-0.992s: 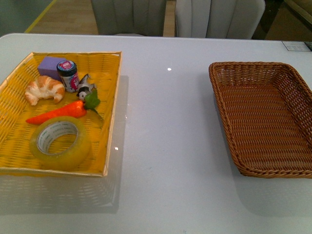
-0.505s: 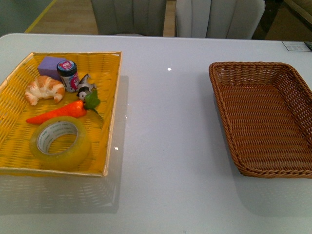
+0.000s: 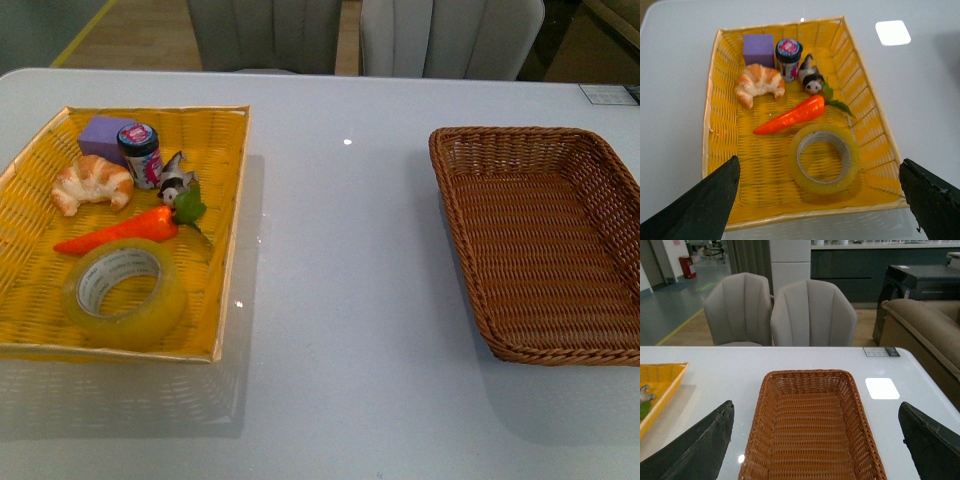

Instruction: Move tape to another basket

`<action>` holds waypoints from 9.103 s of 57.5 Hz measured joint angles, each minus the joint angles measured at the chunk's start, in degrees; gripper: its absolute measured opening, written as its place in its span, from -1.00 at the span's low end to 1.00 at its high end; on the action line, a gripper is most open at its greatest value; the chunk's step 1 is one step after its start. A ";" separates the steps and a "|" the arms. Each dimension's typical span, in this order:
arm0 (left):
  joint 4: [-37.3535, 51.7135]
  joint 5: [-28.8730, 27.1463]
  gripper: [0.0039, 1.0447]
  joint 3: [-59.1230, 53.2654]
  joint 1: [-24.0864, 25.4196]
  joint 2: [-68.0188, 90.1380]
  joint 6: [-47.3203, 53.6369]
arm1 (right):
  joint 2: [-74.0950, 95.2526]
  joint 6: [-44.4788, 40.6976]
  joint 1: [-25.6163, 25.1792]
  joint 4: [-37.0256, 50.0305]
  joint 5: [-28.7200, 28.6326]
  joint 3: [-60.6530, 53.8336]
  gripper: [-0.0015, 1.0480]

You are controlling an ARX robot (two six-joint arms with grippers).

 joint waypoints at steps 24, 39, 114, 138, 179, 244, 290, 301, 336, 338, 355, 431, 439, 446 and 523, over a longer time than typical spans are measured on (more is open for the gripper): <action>9.42 -2.43 0.83 11.30 0.57 35.89 2.89 | 0.00 0.00 0.00 0.00 0.02 0.00 0.83; 7.85 -2.16 0.83 23.04 1.03 50.62 4.35 | 0.00 0.00 0.00 0.00 0.02 0.00 0.83; 0.83 -0.74 -0.72 24.24 0.04 39.15 -3.89 | -0.02 0.00 0.00 0.00 0.02 0.00 0.83; -9.81 -4.63 -0.72 29.86 -23.23 23.91 -12.04 | -0.02 0.00 0.00 0.00 0.02 0.00 0.83; -13.55 -6.08 -0.72 33.07 -36.94 21.20 -15.98 | 25.77 11.21 0.28 -15.91 -4.63 11.82 0.83; -14.97 -4.94 -0.73 33.07 -36.96 21.16 -15.85 | 72.87 36.70 14.84 43.12 -29.83 15.76 0.83; -14.86 -3.15 -0.56 33.05 -36.50 20.52 -16.72 | 79.89 44.98 16.44 49.03 -26.88 18.84 -0.09; -14.51 -2.27 -0.01 33.05 -36.30 20.24 -17.35 | 79.89 44.94 16.22 48.74 -27.39 18.51 -0.11; 22.67 -29.83 0.33 14.34 -27.74 9.11 -9.31 | 79.78 46.29 8.94 47.60 -27.02 18.51 -0.12; 24.76 -30.69 0.23 11.85 -25.97 6.73 -8.61 | 79.78 46.27 8.52 47.41 -27.12 18.51 -0.12; 27.54 -24.11 -0.75 -3.45 -16.83 -7.30 -6.78 | 86.25 46.25 0.07 47.93 -29.07 21.94 -0.12; 4.61 -9.64 -0.98 -20.33 -2.12 -48.89 -6.34 | 132.39 60.08 -5.31 41.72 -12.76 56.02 0.38; 1.66 -9.64 -0.98 -20.33 -2.12 -51.84 -6.34 | 130.18 60.48 -6.05 44.72 -13.07 50.86 0.80; -0.70 -9.64 -0.98 -20.33 -2.12 -54.29 -6.34 | 125.04 60.70 -7.13 47.45 -14.03 45.68 0.82; -16.02 -9.64 -0.98 -20.33 -2.12 -68.61 -6.32 | 28.15 0.15 -0.42 28.00 -0.13 -0.02 -0.96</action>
